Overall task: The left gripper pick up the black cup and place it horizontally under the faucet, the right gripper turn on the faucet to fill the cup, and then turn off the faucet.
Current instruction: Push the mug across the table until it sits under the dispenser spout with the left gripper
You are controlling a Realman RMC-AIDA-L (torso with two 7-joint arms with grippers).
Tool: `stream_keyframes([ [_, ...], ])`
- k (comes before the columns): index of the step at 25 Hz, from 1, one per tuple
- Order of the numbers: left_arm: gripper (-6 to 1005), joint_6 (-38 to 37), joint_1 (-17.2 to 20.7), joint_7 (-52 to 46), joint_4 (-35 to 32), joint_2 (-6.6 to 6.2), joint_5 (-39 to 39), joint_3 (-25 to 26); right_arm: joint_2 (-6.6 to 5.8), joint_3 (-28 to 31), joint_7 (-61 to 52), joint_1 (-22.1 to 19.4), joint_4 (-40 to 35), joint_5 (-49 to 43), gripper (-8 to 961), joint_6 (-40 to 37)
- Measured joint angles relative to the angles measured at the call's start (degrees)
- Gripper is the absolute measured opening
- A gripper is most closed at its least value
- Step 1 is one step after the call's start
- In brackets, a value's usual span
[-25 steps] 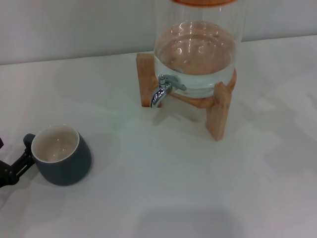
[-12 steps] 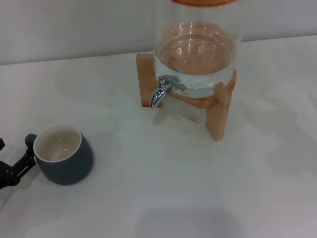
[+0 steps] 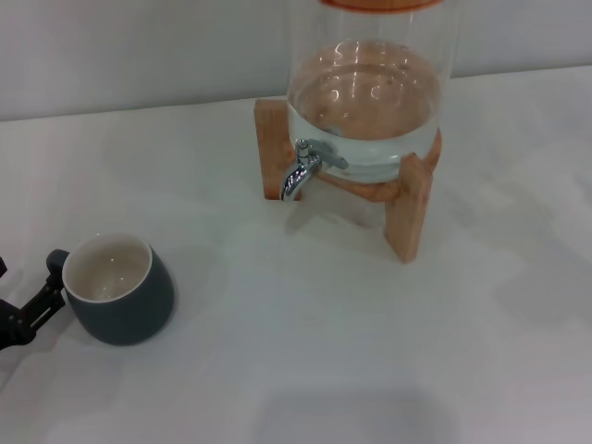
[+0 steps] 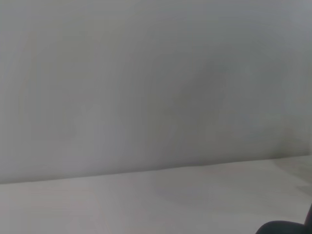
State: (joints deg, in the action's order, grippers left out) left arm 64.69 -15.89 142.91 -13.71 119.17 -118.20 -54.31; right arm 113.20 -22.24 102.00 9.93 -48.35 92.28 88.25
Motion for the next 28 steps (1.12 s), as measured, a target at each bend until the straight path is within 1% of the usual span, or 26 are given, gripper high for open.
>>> stream_keyframes([
  [28, 746, -2.1, -2.2, -0.4, 0.0, -0.07, -0.3, -0.1, 0.00, 0.0, 0.3, 0.0, 0.2, 0.0, 601, 0.0],
])
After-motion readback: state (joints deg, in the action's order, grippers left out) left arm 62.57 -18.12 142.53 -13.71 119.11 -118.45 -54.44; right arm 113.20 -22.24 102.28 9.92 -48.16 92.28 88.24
